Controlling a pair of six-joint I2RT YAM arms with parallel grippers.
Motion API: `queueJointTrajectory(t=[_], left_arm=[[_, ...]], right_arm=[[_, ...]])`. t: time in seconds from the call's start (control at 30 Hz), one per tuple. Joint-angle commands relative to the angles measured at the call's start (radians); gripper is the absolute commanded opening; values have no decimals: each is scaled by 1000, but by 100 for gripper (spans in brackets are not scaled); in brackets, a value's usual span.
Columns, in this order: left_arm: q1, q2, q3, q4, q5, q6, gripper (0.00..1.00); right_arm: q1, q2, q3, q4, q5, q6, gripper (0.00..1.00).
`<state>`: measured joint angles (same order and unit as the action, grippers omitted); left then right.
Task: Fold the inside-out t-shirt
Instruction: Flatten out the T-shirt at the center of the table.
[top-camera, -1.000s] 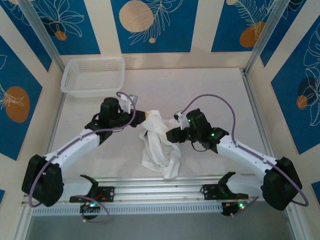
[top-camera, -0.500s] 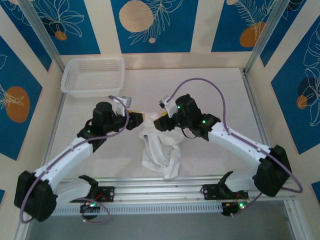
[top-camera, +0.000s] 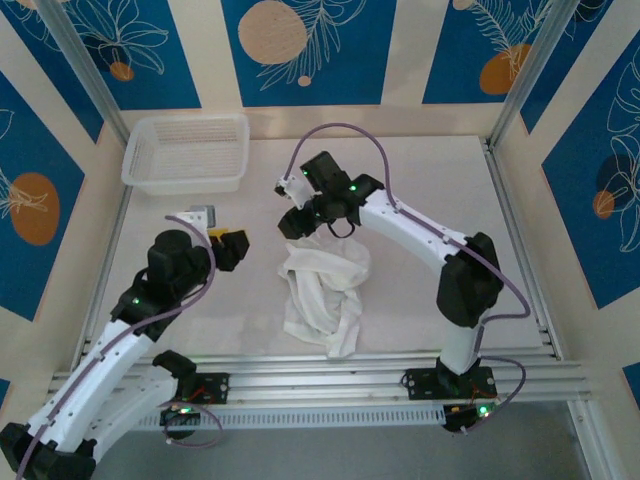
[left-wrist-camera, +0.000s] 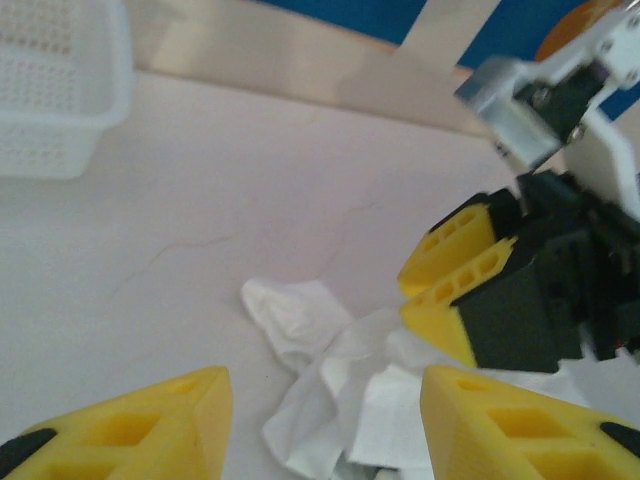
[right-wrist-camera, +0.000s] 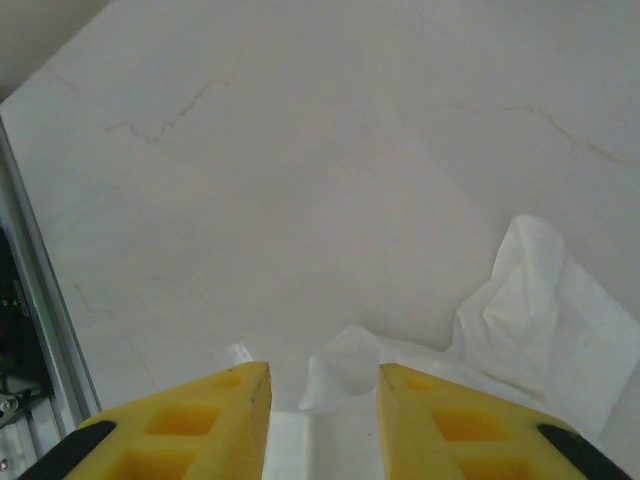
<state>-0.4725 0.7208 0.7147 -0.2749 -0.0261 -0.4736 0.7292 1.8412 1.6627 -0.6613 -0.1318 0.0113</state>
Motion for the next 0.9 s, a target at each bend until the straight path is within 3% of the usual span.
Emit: queueJointTrajectory(t=[0.0,0.5,0.67,0.87], left_arm=[[3,10,17,-78,-45,-17,53],[3,32,19,-69,-37,-23,53],[3,40,16,-57,-28,-29,53],[3,44,17,-57,-29,-25,54]], right_arm=[[21,33,77,-169,-1,39,38],[115,61,108,-259,257,49,44],[130,65,87,-235,272,26,49],[137,92,82,-212,344,6,47]])
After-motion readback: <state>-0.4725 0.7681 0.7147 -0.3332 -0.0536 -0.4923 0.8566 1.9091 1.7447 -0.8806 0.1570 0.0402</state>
